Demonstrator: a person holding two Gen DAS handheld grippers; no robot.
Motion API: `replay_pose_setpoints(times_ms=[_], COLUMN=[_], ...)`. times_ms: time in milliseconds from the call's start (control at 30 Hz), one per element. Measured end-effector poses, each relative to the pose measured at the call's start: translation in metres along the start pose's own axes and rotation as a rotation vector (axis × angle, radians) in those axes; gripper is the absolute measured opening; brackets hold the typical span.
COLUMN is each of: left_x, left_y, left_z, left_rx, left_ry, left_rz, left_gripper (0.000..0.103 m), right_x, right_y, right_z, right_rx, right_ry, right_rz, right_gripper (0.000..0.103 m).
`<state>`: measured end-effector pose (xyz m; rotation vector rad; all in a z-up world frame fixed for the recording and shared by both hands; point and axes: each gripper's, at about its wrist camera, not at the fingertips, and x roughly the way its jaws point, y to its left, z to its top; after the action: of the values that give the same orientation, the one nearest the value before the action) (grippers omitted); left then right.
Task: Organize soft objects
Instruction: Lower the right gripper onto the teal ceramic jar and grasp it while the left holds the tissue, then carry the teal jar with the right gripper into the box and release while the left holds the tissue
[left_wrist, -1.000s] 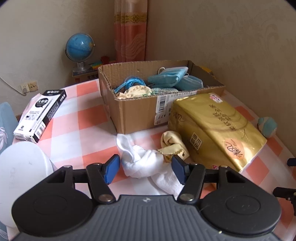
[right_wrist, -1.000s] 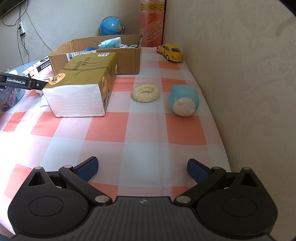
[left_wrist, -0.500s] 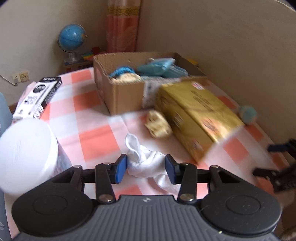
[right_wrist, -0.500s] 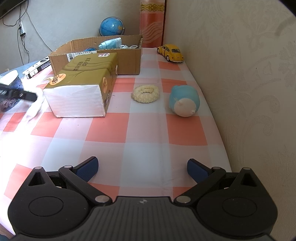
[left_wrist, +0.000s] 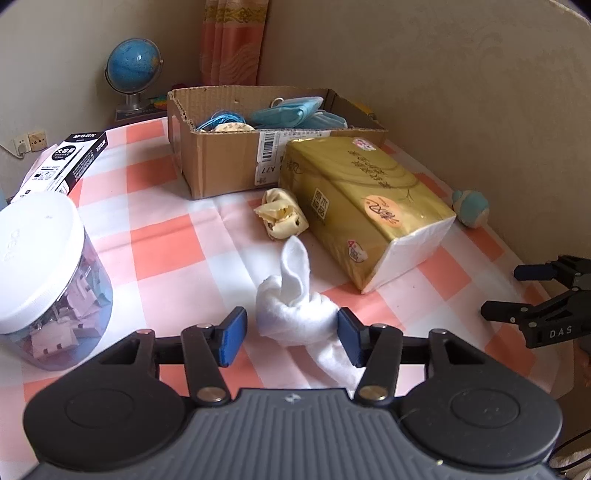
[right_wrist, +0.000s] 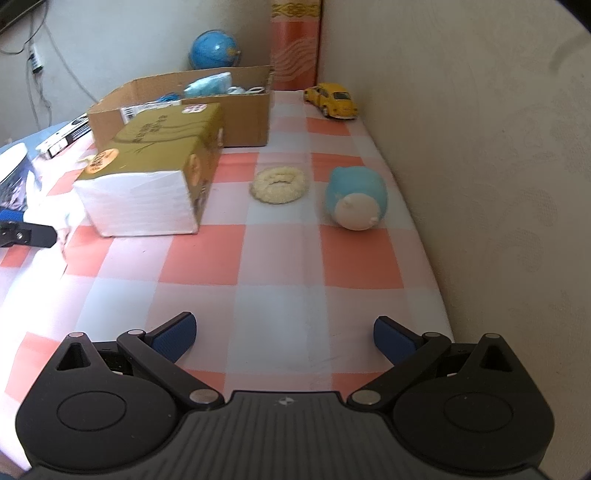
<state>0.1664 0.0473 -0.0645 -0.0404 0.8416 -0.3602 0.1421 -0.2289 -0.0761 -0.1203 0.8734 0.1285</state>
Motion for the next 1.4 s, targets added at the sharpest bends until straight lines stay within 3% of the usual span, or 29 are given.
replay_pose_setpoints(times_ms=[100,200,467,800,1067,1400], left_x=[0.004,0.005,0.006,0.007,0.008,0.000], left_y=[0.001,0.003,0.002,0.003,0.003,0.003], left_z=[0.001,0.001,0.002,0.003,0.003,0.003], left_rx=[-0.010,-0.033,-0.036,-0.041,-0.035,-0.011], left_ry=[-0.005,-0.009,-0.012,-0.007,-0.003,0.000], left_rz=[-0.010,-0.036,-0.027,-0.027,-0.028,-0.023], left_gripper=[0.053,0.044,0.044,0.044,0.043,0.043], right_x=[0.002,0.004,0.003,0.036,0.045,0.029], right_y=[-0.003,-0.006,-0.016,-0.025,-0.029,-0.026], right_z=[0.003,0.009,0.041,0.067,0.067,0.067], right_rx=[0.009,0.011,-0.023,-0.043,-0.041,-0.038], right_ry=[0.008,0.025,-0.052,-0.097,-0.075,-0.090], right_rz=[-0.008,-0.021,-0.037,-0.087,-0.094,-0.088], right_gripper=[0.103,0.103,0.101,0.079,0.052,0.051])
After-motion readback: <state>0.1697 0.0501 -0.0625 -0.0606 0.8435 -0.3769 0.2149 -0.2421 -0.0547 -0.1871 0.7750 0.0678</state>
